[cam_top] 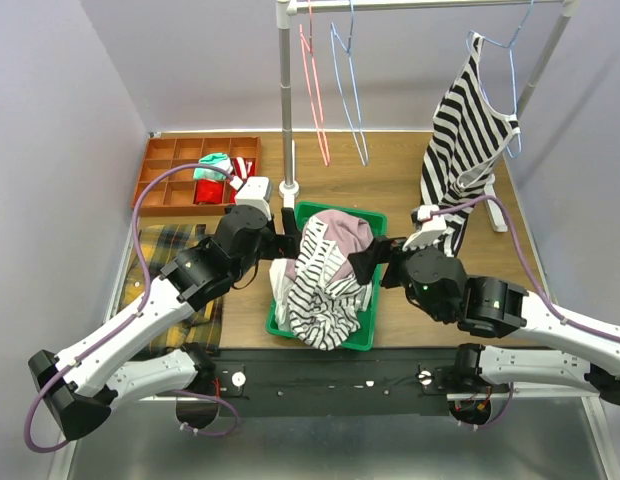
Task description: Place the tank top on the hanger
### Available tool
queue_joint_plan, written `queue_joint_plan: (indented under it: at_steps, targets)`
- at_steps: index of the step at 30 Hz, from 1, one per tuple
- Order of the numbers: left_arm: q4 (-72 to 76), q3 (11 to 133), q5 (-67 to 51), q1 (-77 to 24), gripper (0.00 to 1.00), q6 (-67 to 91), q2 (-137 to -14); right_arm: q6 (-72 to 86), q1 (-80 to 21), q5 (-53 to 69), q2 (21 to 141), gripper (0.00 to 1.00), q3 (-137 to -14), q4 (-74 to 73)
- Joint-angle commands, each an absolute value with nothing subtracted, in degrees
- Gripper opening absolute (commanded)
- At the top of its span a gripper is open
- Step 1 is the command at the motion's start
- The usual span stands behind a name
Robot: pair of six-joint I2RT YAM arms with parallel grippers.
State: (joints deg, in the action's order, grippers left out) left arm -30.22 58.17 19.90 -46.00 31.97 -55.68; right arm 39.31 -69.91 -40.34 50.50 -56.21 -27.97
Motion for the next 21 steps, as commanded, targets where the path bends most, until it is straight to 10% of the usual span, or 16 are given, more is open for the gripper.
queue_joint_plan:
  at_steps: [1,21]
  targets:
    - [-28.31,56.16,18.64,-45.7,0.99,31.73,-54.23,38.32,-69.96,-41.75,50.27,1.0,-53.7,-30.06]
    - [-33.13,61.51,23.73,-45.27,0.99,34.37,-51.42,32.79,-74.87,-3.95,68.8,1.0,-49.56,-13.97]
